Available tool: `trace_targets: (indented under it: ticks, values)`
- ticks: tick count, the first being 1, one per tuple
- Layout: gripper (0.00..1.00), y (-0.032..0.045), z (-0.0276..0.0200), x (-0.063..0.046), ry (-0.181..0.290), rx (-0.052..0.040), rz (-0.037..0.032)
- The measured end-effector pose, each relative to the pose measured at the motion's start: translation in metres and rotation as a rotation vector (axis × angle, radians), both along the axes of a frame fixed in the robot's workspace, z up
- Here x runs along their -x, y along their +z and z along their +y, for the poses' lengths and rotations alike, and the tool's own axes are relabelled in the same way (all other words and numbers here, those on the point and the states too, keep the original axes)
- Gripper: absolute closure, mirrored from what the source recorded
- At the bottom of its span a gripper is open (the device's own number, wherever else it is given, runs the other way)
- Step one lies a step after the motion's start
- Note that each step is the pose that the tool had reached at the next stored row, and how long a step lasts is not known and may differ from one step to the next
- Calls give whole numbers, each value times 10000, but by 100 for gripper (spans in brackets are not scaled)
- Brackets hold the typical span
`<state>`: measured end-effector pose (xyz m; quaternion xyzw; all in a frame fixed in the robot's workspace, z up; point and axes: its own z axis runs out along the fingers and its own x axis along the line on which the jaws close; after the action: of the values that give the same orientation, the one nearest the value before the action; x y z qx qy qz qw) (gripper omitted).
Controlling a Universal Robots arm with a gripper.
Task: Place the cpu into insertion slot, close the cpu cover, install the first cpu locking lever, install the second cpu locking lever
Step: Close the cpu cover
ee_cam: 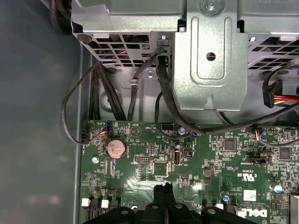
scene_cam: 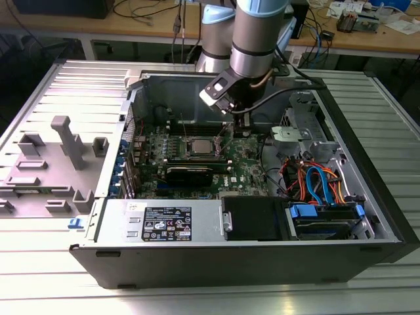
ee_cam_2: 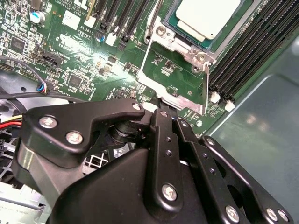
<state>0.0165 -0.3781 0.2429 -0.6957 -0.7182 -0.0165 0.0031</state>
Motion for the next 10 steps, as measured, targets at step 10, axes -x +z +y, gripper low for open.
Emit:
trace_targets:
  ticks: [10]
  values:
    - [89,7,0,47,-1,2,0]
